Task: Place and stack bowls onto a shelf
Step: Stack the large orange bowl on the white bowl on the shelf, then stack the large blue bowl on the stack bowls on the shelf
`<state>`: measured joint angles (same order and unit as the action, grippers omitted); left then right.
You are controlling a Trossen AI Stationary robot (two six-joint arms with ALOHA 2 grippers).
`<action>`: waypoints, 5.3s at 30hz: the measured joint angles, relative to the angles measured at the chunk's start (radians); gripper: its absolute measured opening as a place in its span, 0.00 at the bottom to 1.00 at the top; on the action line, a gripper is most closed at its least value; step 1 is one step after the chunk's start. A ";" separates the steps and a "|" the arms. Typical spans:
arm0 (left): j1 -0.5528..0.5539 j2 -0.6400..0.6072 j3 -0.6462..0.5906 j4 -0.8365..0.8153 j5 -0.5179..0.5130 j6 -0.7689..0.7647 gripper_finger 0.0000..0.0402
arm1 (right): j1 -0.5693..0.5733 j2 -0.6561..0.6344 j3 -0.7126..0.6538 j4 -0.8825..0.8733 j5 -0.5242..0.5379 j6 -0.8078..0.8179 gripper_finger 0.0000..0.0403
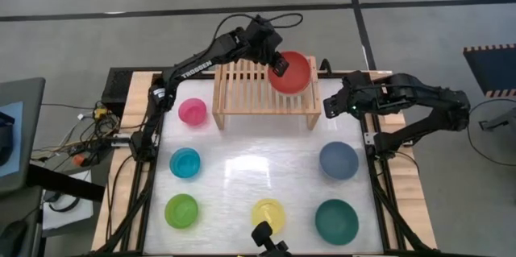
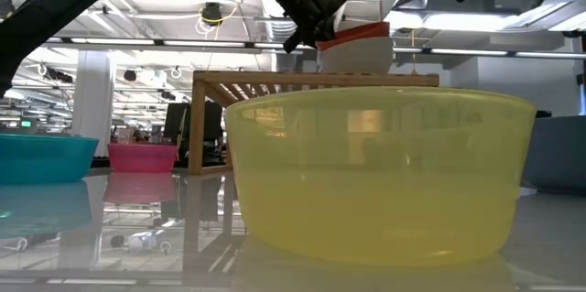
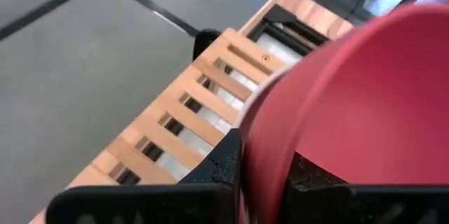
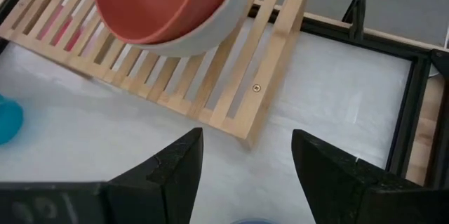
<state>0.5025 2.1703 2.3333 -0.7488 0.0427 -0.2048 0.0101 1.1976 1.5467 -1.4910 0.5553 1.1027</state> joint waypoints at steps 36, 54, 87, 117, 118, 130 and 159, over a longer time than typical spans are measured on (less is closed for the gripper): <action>0.093 -0.047 0.013 0.027 0.041 -0.117 0.48 | 0.000 0.000 0.000 0.012 -0.005 0.008 0.61; 0.082 -0.046 0.023 0.030 -0.025 -0.039 0.48 | 0.000 0.003 0.000 0.033 -0.005 0.030 0.61; 0.012 -0.056 0.020 0.003 -0.083 0.053 0.48 | 0.002 0.054 0.001 0.018 -0.025 0.027 0.61; -0.362 -0.419 -0.299 0.089 -0.384 0.052 0.29 | 0.210 -0.237 -0.691 0.183 -0.377 0.173 0.61; -0.371 -0.448 -0.378 0.114 -0.404 0.028 0.29 | 0.208 -0.253 -0.711 0.191 -0.383 0.174 0.61; -0.507 -0.856 -1.187 0.644 -0.509 -0.155 0.28 | 0.201 -0.285 -0.832 0.242 -0.421 0.148 0.61; -0.654 -0.955 -1.305 0.441 -0.701 -0.207 0.28 | -0.011 0.114 -0.832 0.469 -0.594 -0.082 0.28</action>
<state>-0.1516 1.2152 1.0286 -0.3081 -0.6584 -0.4122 -0.0010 1.3115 0.7151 -1.0225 -0.0383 1.0206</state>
